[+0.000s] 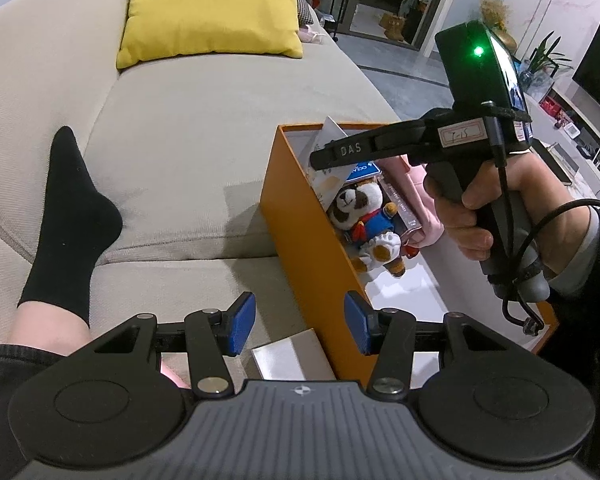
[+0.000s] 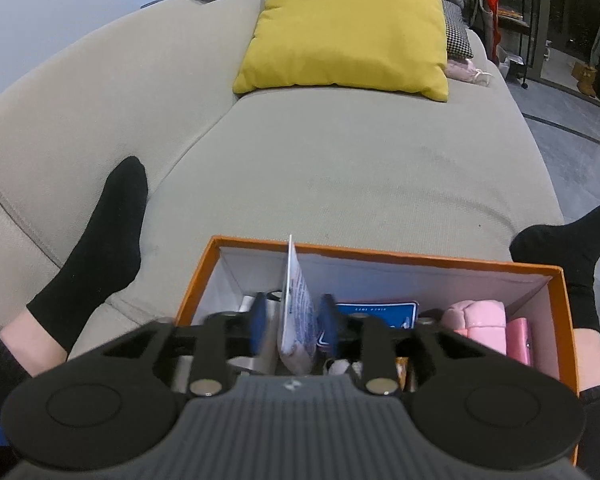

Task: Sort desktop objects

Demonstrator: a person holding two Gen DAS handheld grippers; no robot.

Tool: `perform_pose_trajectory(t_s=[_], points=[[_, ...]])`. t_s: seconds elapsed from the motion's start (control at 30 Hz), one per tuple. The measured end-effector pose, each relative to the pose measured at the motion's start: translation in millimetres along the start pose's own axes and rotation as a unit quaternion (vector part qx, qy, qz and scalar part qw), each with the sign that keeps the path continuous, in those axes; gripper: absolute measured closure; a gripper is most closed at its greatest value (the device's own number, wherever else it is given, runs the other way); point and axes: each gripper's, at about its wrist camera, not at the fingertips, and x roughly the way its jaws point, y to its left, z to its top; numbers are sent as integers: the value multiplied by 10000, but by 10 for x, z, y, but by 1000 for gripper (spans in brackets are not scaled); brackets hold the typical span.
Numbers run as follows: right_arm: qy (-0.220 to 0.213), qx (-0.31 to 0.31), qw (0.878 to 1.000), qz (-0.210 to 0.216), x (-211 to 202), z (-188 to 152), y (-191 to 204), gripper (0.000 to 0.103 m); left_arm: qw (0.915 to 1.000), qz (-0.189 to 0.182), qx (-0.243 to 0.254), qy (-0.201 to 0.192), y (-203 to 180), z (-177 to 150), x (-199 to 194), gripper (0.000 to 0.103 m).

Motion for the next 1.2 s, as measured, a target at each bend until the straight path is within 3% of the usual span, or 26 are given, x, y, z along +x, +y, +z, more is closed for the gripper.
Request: perform_pose_trajectory(t_s=[0.23, 0.37, 0.4, 0.63, 0.83, 1.03, 1.2], points=[[-123, -59, 9999, 27, -182, -57, -11, 55, 9999, 41, -107, -114, 8, -57, -147, 46], [-432, -304, 9985, -121, -417, -155, 27, 47, 9990, 35, -324, -314, 18, -150, -322, 46], [-530, -385, 9978, -131, -481, -202, 46, 46, 9954, -696, 640, -145, 32, -166, -362, 46], [-1040, -651, 9923, 155, -1049, -586, 238, 37, 9971, -499, 288, -502, 171, -398, -680, 46], [-1369, -828, 9857, 530, -1441, -940, 532, 34, 9954, -243, 393, -836, 210, -619, -896, 46], [-1345, -1194, 9804, 804, -1589, -1278, 927, 29, 9944, -267, 359, -962, 366, -835, -1015, 46], [-1107, -1704, 9726, 1127, -1578, -1542, 1272, 19, 9933, 39, 135, -1144, 570, -990, -995, 46]])
